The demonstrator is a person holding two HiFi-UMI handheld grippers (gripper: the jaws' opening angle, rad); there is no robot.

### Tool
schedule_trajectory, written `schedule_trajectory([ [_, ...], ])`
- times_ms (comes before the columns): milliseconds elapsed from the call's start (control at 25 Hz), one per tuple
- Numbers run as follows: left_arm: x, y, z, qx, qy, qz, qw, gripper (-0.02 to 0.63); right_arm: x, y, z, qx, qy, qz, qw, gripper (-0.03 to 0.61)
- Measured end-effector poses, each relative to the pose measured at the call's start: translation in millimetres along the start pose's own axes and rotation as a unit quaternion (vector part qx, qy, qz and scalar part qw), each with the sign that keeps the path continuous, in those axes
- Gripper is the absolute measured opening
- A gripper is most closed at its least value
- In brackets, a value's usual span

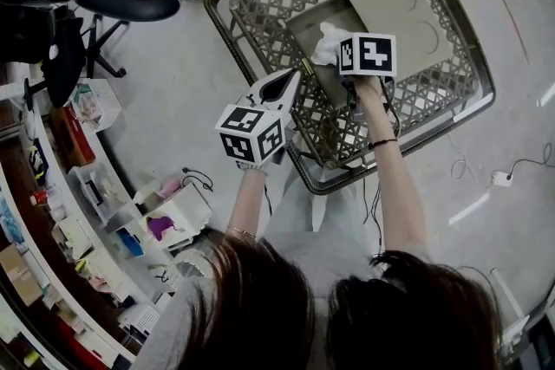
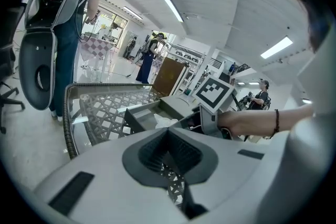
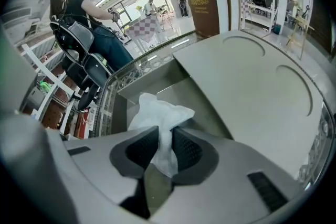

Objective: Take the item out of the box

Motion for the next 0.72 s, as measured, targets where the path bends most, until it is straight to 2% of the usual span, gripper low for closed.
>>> schedule_trajectory([
  [160,-1.2,-1.1,0.3,0.001,0.000,0.002,1.0000,0.018,-0.9,-0.6,-2.9,-0.001,-0.002,0.001,1.000,0.073],
  [440,-9.9,-6.6,-0.5,-0.004,0.001,0.012,0.9999,0.018,-2.2,-9.1,-8.3,-0.004,-0.012,0.008,1.000,0.066],
  [720,-21.6,-15.7,2.8,-0.004,0.002,0.019,0.9998,0.017,-10.7,-33.1,-22.0,-0.016,-0.029,0.042,0.999,0.064],
])
Point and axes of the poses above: the fingertips, and each gripper's own axes: y forward along the fingers, z to its right, x out of its underside, the point moved 6 cm from there along -y, backward along the fingers, and after that the axes turned 15 degrees about -x, right-handed, at the moved point
